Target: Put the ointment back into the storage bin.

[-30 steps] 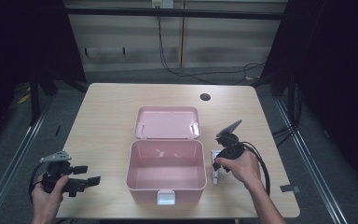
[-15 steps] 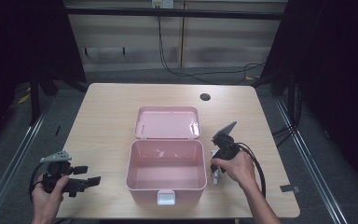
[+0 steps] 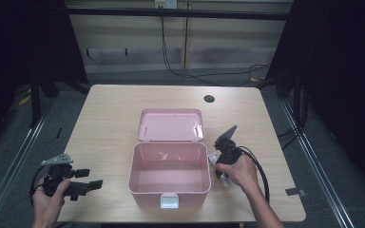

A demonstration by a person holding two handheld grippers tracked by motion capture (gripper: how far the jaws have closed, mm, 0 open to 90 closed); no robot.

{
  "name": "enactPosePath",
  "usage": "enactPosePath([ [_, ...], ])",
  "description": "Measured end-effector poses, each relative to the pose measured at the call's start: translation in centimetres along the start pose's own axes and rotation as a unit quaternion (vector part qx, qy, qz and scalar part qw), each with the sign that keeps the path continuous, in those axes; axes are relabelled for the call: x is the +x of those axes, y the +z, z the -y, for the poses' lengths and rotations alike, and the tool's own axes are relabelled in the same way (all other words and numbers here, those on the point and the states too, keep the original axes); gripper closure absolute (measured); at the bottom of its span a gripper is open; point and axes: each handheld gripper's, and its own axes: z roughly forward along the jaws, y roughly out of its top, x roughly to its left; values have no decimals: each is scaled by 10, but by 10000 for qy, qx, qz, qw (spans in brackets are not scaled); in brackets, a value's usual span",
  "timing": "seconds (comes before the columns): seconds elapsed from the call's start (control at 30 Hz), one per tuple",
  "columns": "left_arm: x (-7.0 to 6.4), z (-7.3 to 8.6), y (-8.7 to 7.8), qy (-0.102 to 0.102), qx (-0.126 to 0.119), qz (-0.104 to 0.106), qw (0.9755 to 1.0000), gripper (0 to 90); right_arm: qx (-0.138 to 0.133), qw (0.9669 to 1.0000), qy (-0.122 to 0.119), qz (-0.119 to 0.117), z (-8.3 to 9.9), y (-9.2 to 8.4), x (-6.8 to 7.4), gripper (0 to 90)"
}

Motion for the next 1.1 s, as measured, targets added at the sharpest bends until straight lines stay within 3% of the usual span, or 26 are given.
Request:
enactPosePath([
  [0.3,0,0,0,-5,8,11,10000,165,40,9995,-248,188,-1,3,5,692],
  [0.6,0,0,0,-16,-3,22,10000,165,114,9989,-423,184,1,2,3,697],
  [0.73,0,0,0,-16,-1,19,10000,166,72,9987,-492,77,2,-1,1,715],
  [1.1,0,0,0,-16,2,19,10000,166,26,9962,-864,138,6,-13,-2,716],
])
